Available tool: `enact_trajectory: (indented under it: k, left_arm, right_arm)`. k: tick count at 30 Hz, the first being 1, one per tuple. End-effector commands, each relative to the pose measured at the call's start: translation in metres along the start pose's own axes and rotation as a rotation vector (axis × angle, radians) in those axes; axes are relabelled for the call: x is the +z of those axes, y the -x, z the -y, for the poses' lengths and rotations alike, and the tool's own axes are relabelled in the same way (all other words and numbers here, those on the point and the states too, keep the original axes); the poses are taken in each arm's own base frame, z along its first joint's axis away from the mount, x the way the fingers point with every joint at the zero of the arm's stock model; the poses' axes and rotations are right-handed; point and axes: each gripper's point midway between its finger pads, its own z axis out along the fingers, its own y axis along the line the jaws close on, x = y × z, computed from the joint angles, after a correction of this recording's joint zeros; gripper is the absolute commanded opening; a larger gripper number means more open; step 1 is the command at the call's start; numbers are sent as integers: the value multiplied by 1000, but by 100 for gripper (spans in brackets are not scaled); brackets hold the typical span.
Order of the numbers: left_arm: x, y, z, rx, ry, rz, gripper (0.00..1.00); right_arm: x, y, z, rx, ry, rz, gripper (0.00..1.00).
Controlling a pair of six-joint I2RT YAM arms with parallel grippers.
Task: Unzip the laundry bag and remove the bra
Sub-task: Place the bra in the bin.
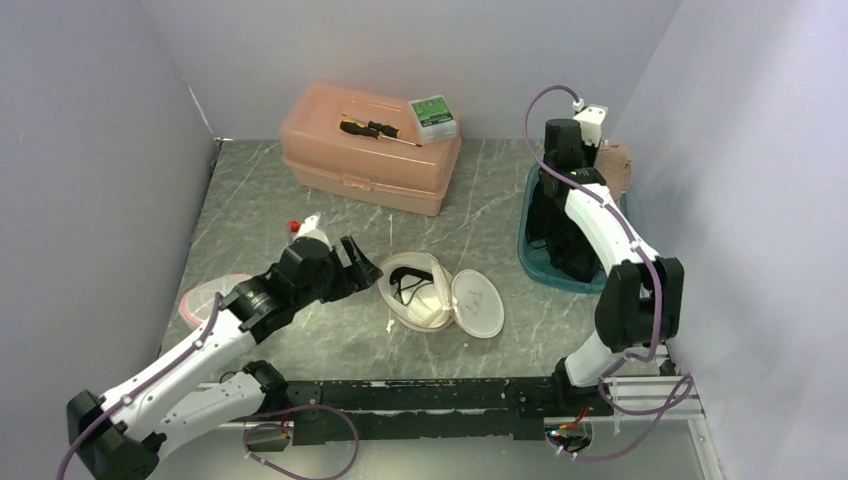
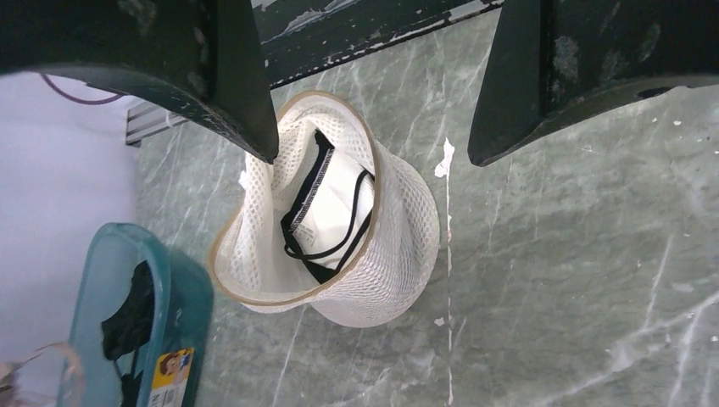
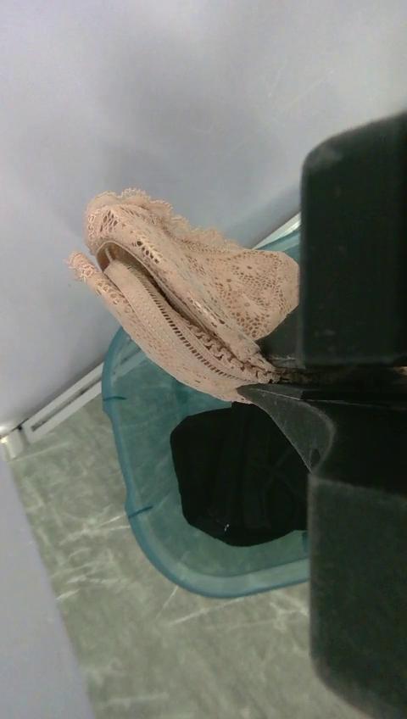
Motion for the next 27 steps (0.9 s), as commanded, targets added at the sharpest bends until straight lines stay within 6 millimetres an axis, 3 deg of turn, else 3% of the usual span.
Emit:
enact_trajectory:
  k: [1, 5, 11, 20, 27]
  left_arm:
    - [-18, 4, -17, -84, 43, 62, 93]
    - [-21, 3, -26, -99, 43, 94, 94]
    - [-15, -6, -27, -68, 30, 57, 93]
    - [-2, -17, -30, -57, 37, 13, 92]
    - [2, -19, -29, -44, 36, 1, 92]
  right_arm:
    - [23, 18, -10, 68, -14, 38, 0]
    - [44, 15, -24, 27, -29, 26, 0]
    - [78, -5, -47, -34, -40, -36, 0]
    - [112, -62, -57, -117, -72, -171, 0]
    - [121, -104, -62, -132, -1, -295, 0]
